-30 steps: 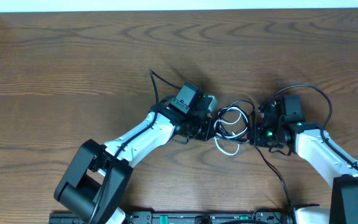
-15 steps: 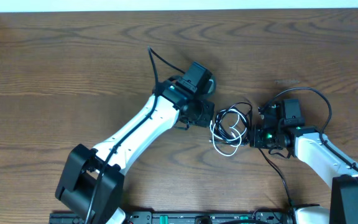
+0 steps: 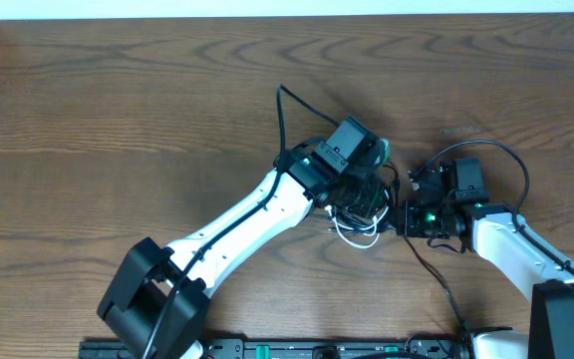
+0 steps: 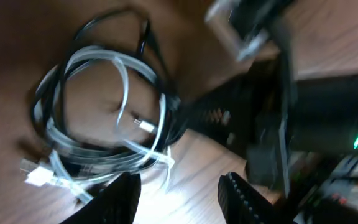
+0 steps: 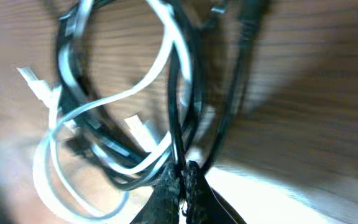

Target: Untangle cables

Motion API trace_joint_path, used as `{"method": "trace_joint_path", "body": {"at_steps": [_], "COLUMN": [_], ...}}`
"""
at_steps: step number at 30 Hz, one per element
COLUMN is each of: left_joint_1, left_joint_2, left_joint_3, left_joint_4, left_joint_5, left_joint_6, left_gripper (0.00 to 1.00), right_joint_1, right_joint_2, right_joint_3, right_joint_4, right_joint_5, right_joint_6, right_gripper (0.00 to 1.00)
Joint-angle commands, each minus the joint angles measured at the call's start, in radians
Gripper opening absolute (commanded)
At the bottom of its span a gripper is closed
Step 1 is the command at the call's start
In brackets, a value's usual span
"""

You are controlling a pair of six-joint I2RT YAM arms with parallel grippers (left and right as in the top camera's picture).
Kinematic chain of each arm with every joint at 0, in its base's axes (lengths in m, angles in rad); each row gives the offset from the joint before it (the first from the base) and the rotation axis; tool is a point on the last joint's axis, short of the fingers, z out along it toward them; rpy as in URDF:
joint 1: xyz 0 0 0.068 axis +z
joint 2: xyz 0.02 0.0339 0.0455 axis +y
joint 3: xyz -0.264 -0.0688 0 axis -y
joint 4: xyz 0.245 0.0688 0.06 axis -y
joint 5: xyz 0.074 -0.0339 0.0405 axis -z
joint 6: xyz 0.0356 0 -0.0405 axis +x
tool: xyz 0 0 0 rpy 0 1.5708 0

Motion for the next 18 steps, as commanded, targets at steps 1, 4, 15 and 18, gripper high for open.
{"method": "trace_joint_path", "body": {"at_steps": [1,4,15,18], "left_joint_1": [0.005,0.008,0.010,0.010], "left_joint_2": [0.056,0.087,0.105,0.120], "left_joint_3": [0.007,0.007,-0.005,-0.019], "left_joint_4": [0.030,0.041,-0.007,0.021], "left_joint_5": [0.023,0.023,0.024,0.082], "left_joint_6": [-0.080,-0.080,-0.022,0.013], "left_gripper": [0.46,0.45,0.40,0.38], "right_joint_1": [0.003,-0.003,-0.140,-0.137], "right_joint_2": [-0.010,-0.011,-0.017,-0.017], "right_joint_3": [-0.011,-0.010,0.009,0.005], "right_joint_4": [0.005,0.005,-0.087,-0.128], "right_joint_5": [-0.156,-0.177,-0.215,-0.146], "right_joint_6": [-0.065,-0.107,-0.105,-0.105], "right_gripper": [0.01,0.27,0.24,0.24]}}
